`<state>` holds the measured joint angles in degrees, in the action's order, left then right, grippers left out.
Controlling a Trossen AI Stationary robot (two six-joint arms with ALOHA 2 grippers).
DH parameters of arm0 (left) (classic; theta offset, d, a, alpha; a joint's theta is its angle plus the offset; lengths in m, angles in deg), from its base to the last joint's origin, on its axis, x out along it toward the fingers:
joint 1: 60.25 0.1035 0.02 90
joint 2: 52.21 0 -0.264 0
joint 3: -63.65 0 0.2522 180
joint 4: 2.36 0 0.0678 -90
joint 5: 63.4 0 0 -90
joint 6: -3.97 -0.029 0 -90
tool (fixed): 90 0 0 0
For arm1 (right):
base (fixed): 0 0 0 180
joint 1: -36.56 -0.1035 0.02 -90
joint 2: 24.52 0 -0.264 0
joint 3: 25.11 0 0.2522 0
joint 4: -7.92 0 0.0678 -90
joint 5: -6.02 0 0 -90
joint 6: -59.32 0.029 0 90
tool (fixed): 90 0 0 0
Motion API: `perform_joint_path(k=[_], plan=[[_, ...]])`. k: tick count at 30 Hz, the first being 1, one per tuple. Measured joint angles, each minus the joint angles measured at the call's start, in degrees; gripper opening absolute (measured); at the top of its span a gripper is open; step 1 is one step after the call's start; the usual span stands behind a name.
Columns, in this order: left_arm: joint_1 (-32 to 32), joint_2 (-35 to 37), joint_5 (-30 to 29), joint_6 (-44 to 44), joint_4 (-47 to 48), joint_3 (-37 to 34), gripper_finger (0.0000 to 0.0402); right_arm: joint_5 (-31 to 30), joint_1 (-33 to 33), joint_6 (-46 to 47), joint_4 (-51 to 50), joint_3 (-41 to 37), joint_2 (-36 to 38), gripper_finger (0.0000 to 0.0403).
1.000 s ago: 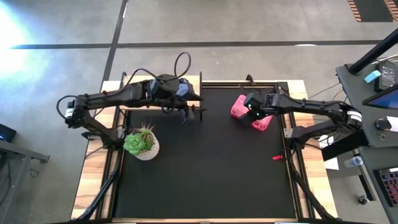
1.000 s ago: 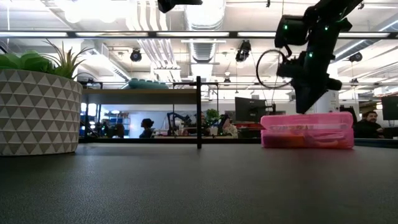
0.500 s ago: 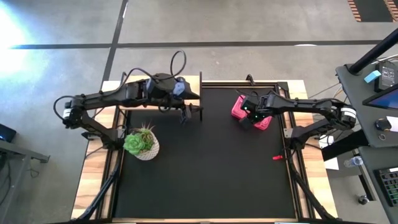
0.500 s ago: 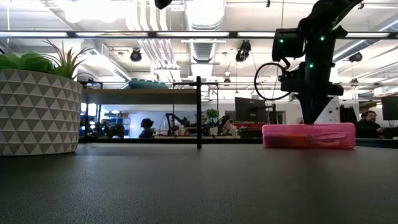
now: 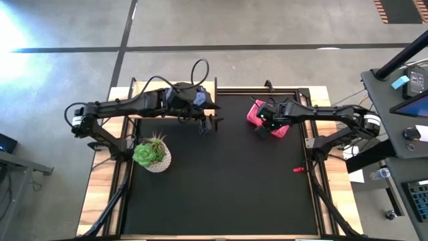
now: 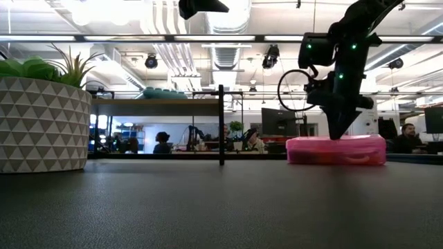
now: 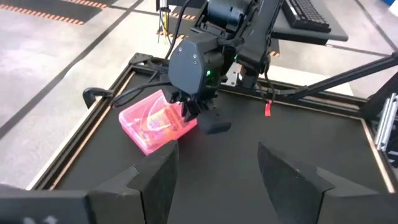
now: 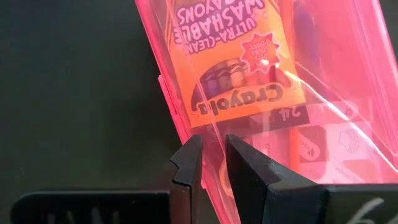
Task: Pack school essentials
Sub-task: Close the pink supply box
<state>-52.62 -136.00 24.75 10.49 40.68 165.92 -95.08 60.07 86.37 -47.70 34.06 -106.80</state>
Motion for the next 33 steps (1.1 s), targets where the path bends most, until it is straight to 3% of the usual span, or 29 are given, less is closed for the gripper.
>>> perform_joint_path(k=[19,33], plan=[[1.1,-0.8,-0.1,-1.3,-1.9,-0.2,0.0205,-1.2,0.7,-1.6,0.5,0.3,-0.2,0.0063],[1.1,-0.8,-0.1,-0.9,-1.9,-0.2,0.0205,-2.0,0.9,0.0,-1.9,1.7,11.4,0.0063]])
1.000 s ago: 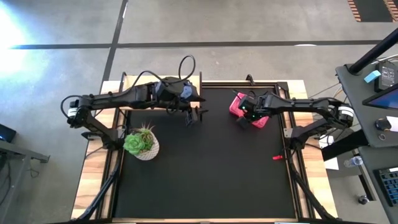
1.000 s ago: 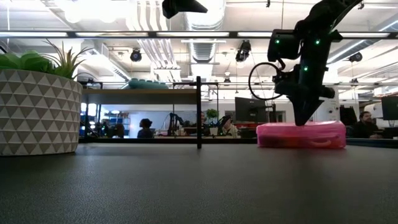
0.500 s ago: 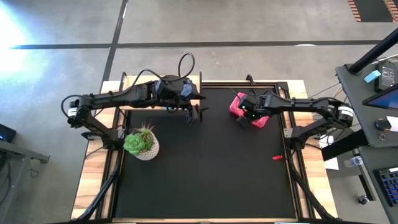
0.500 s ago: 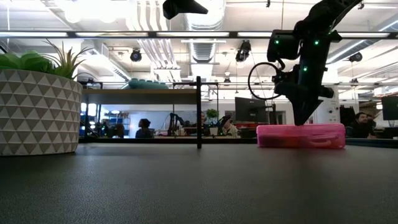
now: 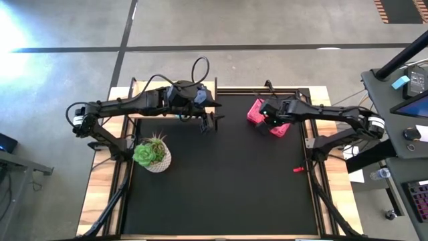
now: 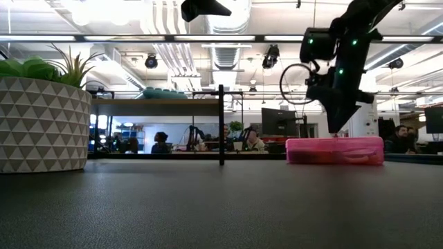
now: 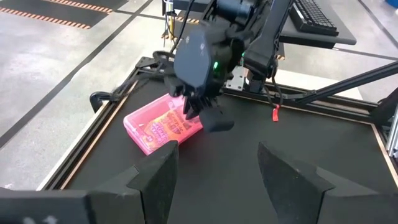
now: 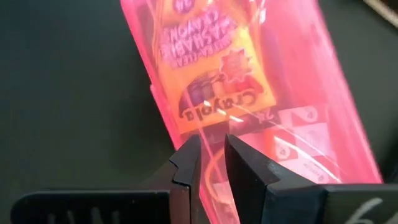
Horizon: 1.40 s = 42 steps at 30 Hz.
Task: Pack school essentials
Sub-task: Close the pink supply box, then return to Home Position
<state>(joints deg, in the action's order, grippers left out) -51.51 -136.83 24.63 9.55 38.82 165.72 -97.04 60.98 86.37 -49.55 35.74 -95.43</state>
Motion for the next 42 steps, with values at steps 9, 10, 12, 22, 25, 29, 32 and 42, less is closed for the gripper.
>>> perform_joint_path(k=[9,10,12,22,25,29,32,42], plan=[[0.0,0.8,0.0,-0.2,0.7,0.0,0.0205,0.3,-0.1,2.7,0.0,0.1,5.7,0.0063],[0.0,1.6,0.0,-0.2,1.4,0.0,0.0205,0.7,-0.4,2.7,0.2,0.1,6.4,0.0063],[0.0,4.0,0.0,-0.1,3.2,0.1,0.0205,0.9,-1.4,2.0,1.1,0.2,8.4,0.0063],[-1.6,16.2,-1.4,3.1,7.2,-3.6,0.0205,-4.6,-13.2,-4.1,12.0,0.6,21.7,0.0063],[-2.5,19.5,-2.1,3.1,7.1,-6.8,0.0205,-8.3,-17.7,-4.6,13.1,0.6,24.7,0.0063],[-3.5,23.9,-2.3,3.2,5.6,-12.8,0.0205,-11.2,-22.6,-4.6,13.1,0.6,27.2,0.0063],[-4.1,27.4,-2.3,4.5,2.8,-18.1,0.0205,-11.2,-25.9,-4.6,13.0,0.5,27.8,0.0063],[-4.4,40.2,-2.4,5.8,-9.6,-38.2,0.0205,-14.9,-36.5,-4.1,13.0,-1.8,28.2,0.0063]])
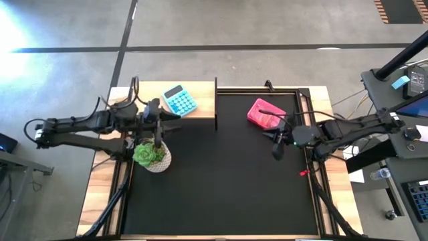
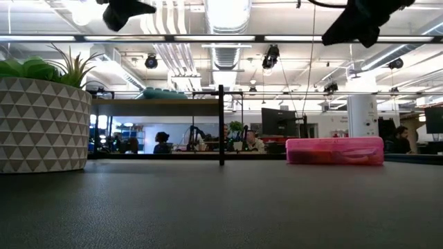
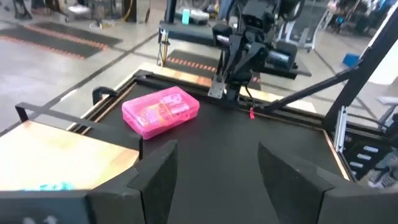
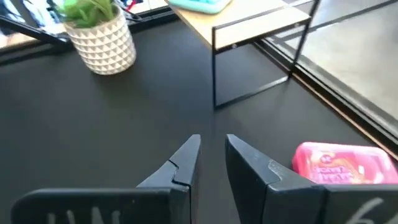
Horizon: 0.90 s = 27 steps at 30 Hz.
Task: Pack school essentials
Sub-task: Return to Home Position
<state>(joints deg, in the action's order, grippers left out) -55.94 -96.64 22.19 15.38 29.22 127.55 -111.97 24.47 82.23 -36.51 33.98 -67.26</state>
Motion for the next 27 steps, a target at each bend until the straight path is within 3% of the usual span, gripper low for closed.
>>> perform_joint_path(k=[7,13,21,27], plan=[[0.0,9.4,0.5,0.3,-12.2,-13.5,0.0205,-2.4,-4.0,4.1,2.8,-4.5,0.4,0.0063],[0.0,14.6,1.1,0.3,-20.5,-21.7,0.0205,-2.1,-5.2,4.1,15.4,-11.8,1.1,0.0063],[0.0,18.4,1.2,1.8,-21.1,-28.4,0.0205,-2.0,-5.2,4.7,33.5,-21.9,1.1,0.0063],[0.0,19.5,1.3,1.8,-30.1,-34.9,0.0205,-2.0,-5.2,5.7,42.3,-27.1,1.0,0.0063]])
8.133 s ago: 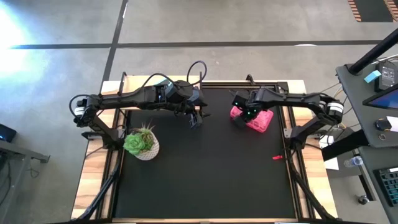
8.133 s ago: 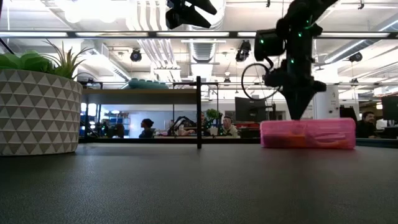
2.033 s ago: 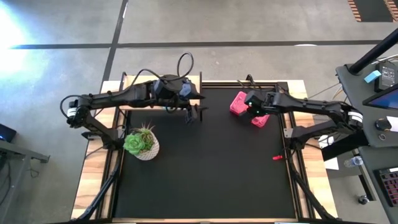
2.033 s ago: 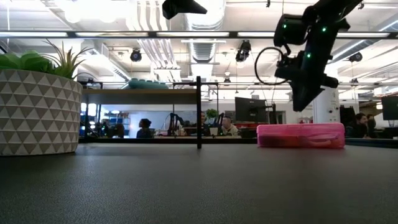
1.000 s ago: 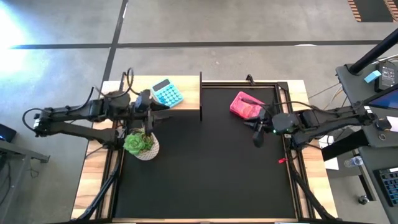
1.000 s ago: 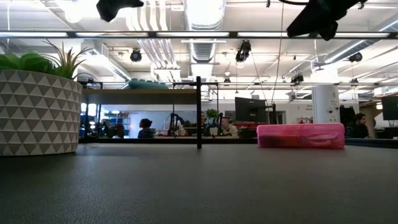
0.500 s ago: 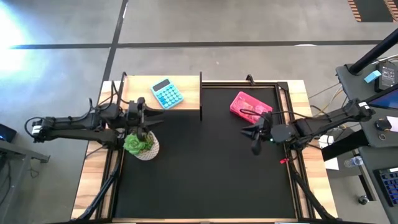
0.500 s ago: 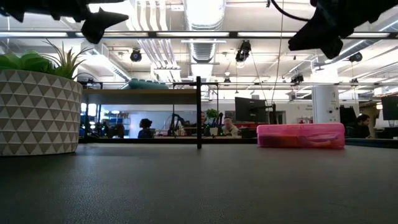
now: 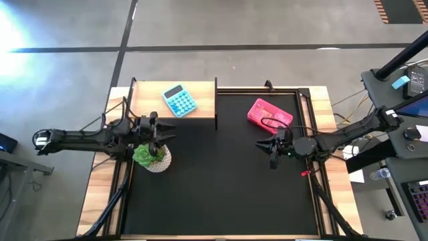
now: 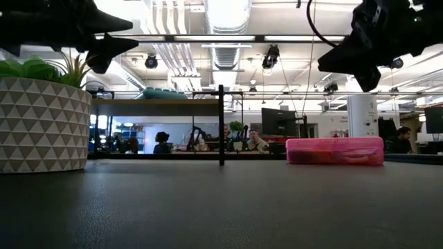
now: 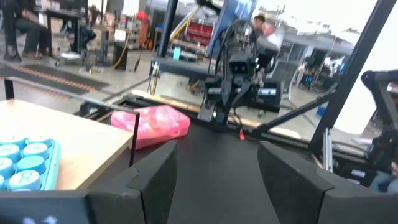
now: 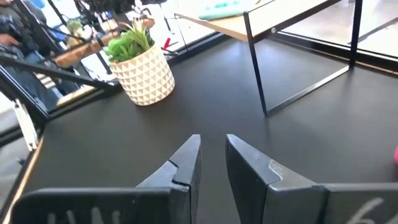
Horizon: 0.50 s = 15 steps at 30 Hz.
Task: Pack school essentials
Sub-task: Return to Home Position
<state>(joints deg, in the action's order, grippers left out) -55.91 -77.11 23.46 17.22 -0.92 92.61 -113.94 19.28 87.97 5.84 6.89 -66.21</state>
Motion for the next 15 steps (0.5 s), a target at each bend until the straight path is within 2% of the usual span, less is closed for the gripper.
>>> perform_joint_path(k=[7,15], plan=[[0.0,1.1,0.0,0.0,-9.6,-5.3,0.0205,0.0,0.0,1.8,7.3,-4.2,0.0,0.0063],[0.0,3.6,-0.1,-1.9,-15.1,-9.6,0.0205,-0.1,0.0,3.6,7.3,-5.6,0.0,0.0063]])
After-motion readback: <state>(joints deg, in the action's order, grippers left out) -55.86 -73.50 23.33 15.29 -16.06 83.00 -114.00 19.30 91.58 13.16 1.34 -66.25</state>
